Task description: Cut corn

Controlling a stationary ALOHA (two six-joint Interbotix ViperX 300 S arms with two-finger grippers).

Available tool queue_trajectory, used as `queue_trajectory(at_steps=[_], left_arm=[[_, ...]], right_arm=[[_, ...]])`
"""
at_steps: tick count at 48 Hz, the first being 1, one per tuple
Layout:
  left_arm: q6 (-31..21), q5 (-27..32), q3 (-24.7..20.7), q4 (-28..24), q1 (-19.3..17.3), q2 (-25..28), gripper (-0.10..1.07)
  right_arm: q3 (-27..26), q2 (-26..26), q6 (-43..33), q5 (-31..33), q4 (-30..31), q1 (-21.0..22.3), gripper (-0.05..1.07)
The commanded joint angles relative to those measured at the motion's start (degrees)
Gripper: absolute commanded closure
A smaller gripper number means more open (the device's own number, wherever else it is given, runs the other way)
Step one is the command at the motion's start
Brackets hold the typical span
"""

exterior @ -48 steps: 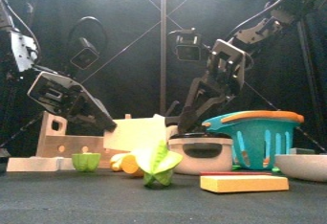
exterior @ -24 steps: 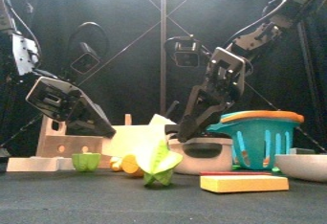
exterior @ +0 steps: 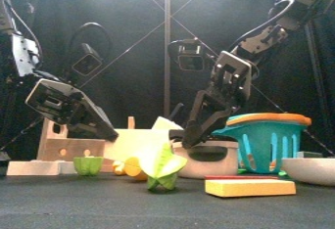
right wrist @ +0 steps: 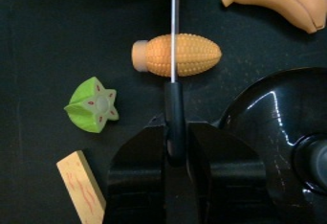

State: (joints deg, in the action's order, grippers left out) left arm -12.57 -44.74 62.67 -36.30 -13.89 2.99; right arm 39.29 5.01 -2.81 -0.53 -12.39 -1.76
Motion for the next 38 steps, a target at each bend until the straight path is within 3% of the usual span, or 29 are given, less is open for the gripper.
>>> queue_trajectory(at_steps=[1,38], left_arm=[[0.09,0.26,-1.14,0.18,0.79,-0.18,0.59],[0.0,2.29,-1.58,0.53,1.14,1.93,0.59]], right_arm=[[-1.58,-0.44,0.09,-0.62,-0.09,0.0,0.59],[-2.29,1.49,0.09,-0.62,-0.09,0.0,0.59]])
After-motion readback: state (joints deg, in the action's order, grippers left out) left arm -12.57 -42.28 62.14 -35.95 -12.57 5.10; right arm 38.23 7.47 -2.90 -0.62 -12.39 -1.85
